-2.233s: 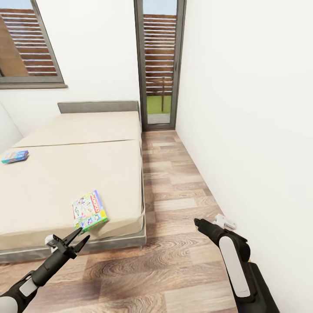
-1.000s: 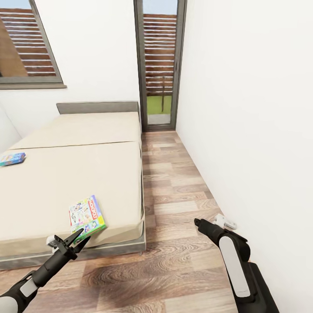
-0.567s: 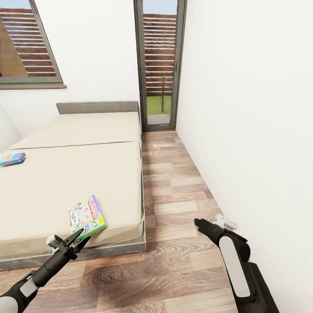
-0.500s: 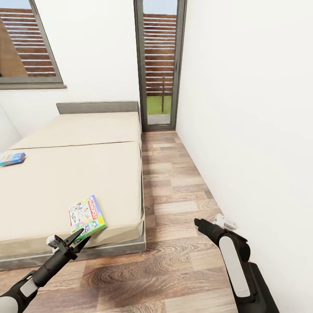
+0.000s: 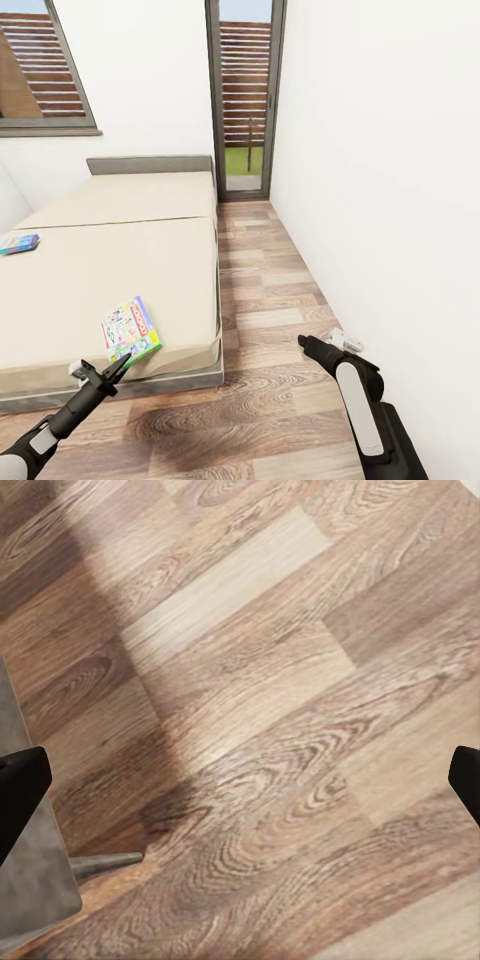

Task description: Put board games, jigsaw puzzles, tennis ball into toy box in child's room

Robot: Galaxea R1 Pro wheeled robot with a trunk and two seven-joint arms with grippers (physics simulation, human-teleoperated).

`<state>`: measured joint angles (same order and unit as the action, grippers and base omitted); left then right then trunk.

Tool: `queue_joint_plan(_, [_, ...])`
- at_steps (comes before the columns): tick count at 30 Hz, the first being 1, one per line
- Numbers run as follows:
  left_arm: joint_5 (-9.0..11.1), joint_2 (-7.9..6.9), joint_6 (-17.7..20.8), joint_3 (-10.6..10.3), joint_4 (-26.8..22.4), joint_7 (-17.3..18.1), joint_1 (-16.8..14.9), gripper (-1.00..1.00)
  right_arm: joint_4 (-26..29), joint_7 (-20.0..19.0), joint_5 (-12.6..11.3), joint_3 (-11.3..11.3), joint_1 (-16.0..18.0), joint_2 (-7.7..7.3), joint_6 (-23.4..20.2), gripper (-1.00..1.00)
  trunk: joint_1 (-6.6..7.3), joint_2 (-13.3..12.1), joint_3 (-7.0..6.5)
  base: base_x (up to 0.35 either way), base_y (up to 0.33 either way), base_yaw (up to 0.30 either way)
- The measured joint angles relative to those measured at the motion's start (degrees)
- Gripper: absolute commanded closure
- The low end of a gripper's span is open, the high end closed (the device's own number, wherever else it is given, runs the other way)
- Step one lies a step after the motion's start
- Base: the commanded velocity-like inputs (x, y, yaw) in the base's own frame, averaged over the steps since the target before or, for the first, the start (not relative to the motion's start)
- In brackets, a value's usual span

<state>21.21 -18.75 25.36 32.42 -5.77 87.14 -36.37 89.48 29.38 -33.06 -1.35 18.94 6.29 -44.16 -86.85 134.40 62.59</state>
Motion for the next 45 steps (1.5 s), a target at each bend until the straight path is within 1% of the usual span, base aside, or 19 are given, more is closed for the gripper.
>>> queue_joint_plan(3, [0.1, 0.05, 0.0, 0.1, 0.0, 0.2, 0.0, 1.00, 0.0, 0.0, 0.0, 0.0, 0.0, 0.00, 0.0, -1.00, 0.00, 0.0, 0.00, 0.000, 0.000, 0.000])
queue_joint_plan(6, [0.1, 0.05, 0.0, 0.5, 0.0, 1.8, 0.0, 1.00, 0.0, 0.0, 0.0, 0.0, 0.0, 0.00, 0.0, -1.00, 0.00, 0.0, 0.00, 0.000, 0.000, 0.000])
queue_joint_plan(8, [0.2, 0.06, 0.0, 0.3, 0.0, 1.2, 0.0, 1.00, 0.0, 0.0, 0.0, 0.0, 0.0, -0.02, 0.0, -1.00, 0.00, 0.0, 0.00, 0.000, 0.000, 0.000])
queue_joint_plan(15, [0.0, 0.20, 0.0, 0.7, -0.2, 1.0, 0.0, 1.00, 0.0, 0.0, 0.0, 0.0, 0.0, -0.02, 0.0, -1.00, 0.00, 0.0, 0.00, 0.000, 0.000, 0.000])
queue_joint_plan(19, [-0.2, 0.27, -0.6, 0.2, -1.0, 0.9, 0.0, 1.00, 0.0, 0.0, 0.0, 0.0, 0.0, -0.01, 0.0, -1.00, 0.00, 0.0, 0.00, 0.000, 0.000, 0.000])
queue_joint_plan(20, [-0.3, 0.50, -0.7, -0.4, -1.7, 0.8, 0.0, 1.00, 0.0, 0.0, 0.0, 0.0, 0.0, -0.01, 0.0, -1.00, 0.00, 0.0, 0.00, 0.000, 0.000, 0.000])
queue_joint_plan(23, [-0.4, 0.65, -0.7, -1.3, -2.4, 1.3, 0.0, 1.00, 0.0, 0.0, 0.0, 0.0, 0.0, -0.02, 0.0, -1.00, -0.01, 0.0, 0.00, 0.000, 0.000, 0.000])
queue_joint_plan(25, [-0.4, 0.72, -0.7, -3.5, -2.9, 2.6, 0.0, 1.00, 0.0, 0.0, 0.0, 0.0, 0.0, -0.01, 0.0, -1.00, -0.01, 0.0, 0.00, 0.000, 0.000, 0.000])
queue_joint_plan(26, [-0.4, 0.73, -0.7, -4.1, -3.0, 2.7, 0.0, 1.00, 0.0, 0.0, 0.0, 0.0, 0.0, -0.02, 0.0, -1.00, -0.01, 0.0, 0.01, 0.000, 0.000, 0.000])
queue_joint_plan(27, [-0.4, 0.72, -0.7, -5.2, -3.1, 2.7, 0.0, 1.00, 0.0, 0.0, 0.0, 0.0, 0.0, -0.01, 0.0, -1.00, -0.01, 0.0, 0.00, 0.000, 0.000, 0.000])
queue_joint_plan(29, [-0.4, 0.74, -0.7, -6.7, -3.4, 2.7, 0.0, 1.00, 0.0, 0.0, 0.0, 0.0, 0.0, -0.01, 0.0, -1.00, -0.01, 0.0, 0.00, 0.000, 0.000, 0.000])
queue_joint_plan(31, [-0.4, 0.75, -0.6, -7.6, -4.1, 2.7, 0.0, 1.00, 0.0, 0.0, 0.0, 0.0, 0.0, -0.01, 0.0, -1.00, -0.01, 0.0, 0.00, 0.000, 0.000, 0.000])
queue_joint_plan(34, [-0.3, 0.76, -0.4, -8.3, -5.0, 2.7, 0.0, 1.00, 0.0, 0.0, 0.0, 0.0, 0.0, -0.04, 0.0, -1.00, -0.01, 0.0, 0.00, 0.000, 0.000, 0.000])
queue_joint_plan(42, [-0.3, 0.74, 0.6, -8.7, -5.6, 2.7, 0.0, 1.00, 0.0, 0.0, 0.0, 0.0, 0.0, -0.03, 0.0, -1.00, -0.01, 0.0, 0.01, 0.000, 0.000, 0.000])
queue_joint_plan(45, [-0.3, 0.67, 1.4, -9.6, -6.2, 2.7, 0.0, 1.00, 0.0, 0.0, 0.0, 0.0, 0.0, -0.05, 0.0, -1.00, -0.01, 0.0, 0.00, 0.000, 0.000, 0.000])
